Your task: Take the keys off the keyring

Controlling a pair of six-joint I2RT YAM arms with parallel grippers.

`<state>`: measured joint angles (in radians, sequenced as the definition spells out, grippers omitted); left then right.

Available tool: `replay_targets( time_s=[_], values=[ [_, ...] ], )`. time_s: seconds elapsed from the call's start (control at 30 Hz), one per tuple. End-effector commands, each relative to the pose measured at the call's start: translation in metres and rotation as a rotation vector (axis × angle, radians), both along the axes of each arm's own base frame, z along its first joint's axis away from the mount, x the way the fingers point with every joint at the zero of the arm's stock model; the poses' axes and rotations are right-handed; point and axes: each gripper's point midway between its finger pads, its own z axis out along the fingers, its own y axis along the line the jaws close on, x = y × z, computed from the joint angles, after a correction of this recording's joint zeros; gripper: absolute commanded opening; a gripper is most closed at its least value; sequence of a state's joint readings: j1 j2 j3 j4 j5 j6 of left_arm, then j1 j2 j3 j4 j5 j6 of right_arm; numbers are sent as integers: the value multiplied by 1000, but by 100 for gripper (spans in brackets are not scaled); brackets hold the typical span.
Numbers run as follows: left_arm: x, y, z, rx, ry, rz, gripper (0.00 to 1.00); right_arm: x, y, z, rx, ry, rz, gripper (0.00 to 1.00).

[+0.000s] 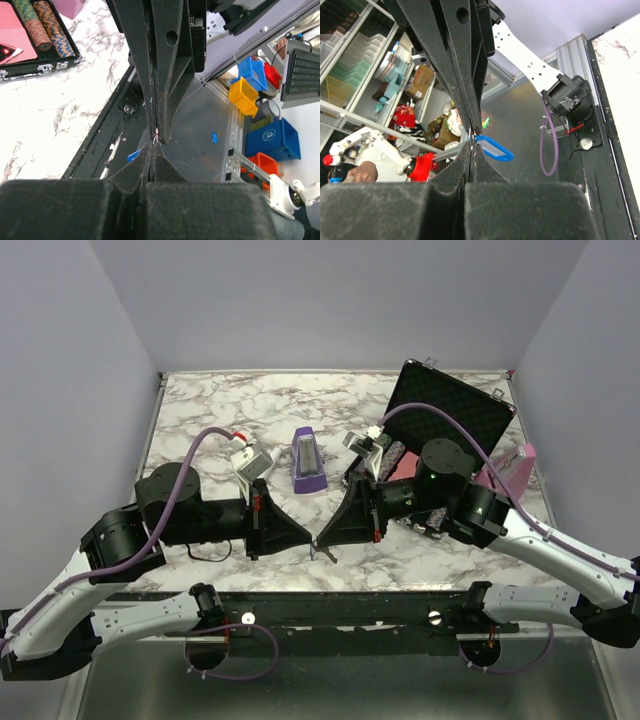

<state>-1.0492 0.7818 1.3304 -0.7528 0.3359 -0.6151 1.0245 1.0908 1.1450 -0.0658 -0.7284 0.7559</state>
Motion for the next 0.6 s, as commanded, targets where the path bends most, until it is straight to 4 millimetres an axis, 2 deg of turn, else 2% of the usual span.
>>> replay_targets(
  time_s=[0.0,0.3,0.57],
  values=[
    [-17,1,-7,51,-10,-114,0,-6,-1,-5,-23,-11,33,1],
    [-23,2,-12,99,-36,-181,0,-17,-3,-10,-56,-10,99,1],
    [-30,-1,-23,154,-40,-265,0,-23,-1,-24,-104,2,162,1]
  ],
)
